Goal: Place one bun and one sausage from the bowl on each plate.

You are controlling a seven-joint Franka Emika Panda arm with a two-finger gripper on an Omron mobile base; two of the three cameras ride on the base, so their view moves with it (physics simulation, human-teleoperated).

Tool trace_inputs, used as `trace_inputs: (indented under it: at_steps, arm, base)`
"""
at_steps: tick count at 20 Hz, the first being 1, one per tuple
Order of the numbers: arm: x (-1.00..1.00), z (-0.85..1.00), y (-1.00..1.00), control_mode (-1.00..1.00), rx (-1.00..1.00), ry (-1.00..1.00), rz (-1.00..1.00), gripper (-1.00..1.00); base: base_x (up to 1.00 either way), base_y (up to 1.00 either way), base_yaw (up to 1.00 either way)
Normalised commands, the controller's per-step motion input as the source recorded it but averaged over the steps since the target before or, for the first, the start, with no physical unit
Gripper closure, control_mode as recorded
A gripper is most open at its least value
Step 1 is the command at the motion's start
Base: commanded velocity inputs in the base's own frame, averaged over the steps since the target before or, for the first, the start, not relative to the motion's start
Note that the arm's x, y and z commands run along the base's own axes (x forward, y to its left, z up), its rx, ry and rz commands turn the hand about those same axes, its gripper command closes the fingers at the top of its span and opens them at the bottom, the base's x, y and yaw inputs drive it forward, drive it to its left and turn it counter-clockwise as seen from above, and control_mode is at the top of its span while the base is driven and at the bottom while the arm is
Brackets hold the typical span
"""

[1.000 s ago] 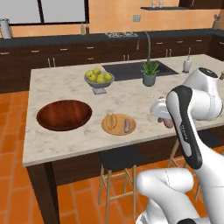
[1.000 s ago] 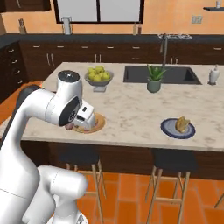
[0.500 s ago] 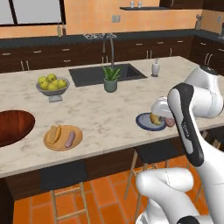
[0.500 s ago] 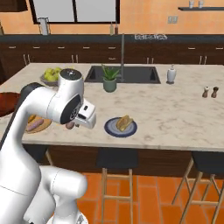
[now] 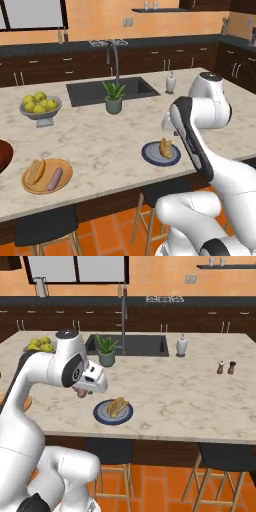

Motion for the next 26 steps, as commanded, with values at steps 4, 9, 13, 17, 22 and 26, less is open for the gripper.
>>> trace_inputs:
  at_steps: [4, 9, 13, 17, 22, 26]
  arm:
    - [0.80, -0.46, 0.63, -1.00, -0.41, -0.01, -0.16, 1.00]
    - [0.95, -0.74, 0.02, -1.00, 0.00, 0.11, -0.18, 1.00]
    - [0.68, -0.86, -0.01, -1.00, 0.11, 0.09, -0.16, 1.00]
    - [0.53, -0.83, 0.00, -1.00, 0.02, 0.01, -0.20, 1.00]
    - [0.32, -0.65, -0.28, -1.00, 0.00, 0.00, -0.24, 1.00]
    - [0.00, -0.36, -0.21, -1.00, 0.00, 0.00, -0.17, 1.00]
  base:
    - [0.00, 0.00, 0.00]
    - [0.00, 0.00, 0.00]
    - [0.00, 0.00, 0.00]
    - [0.00, 0.00, 0.00]
    - [0.00, 0.00, 0.00]
    - [0.00, 0.00, 0.00]
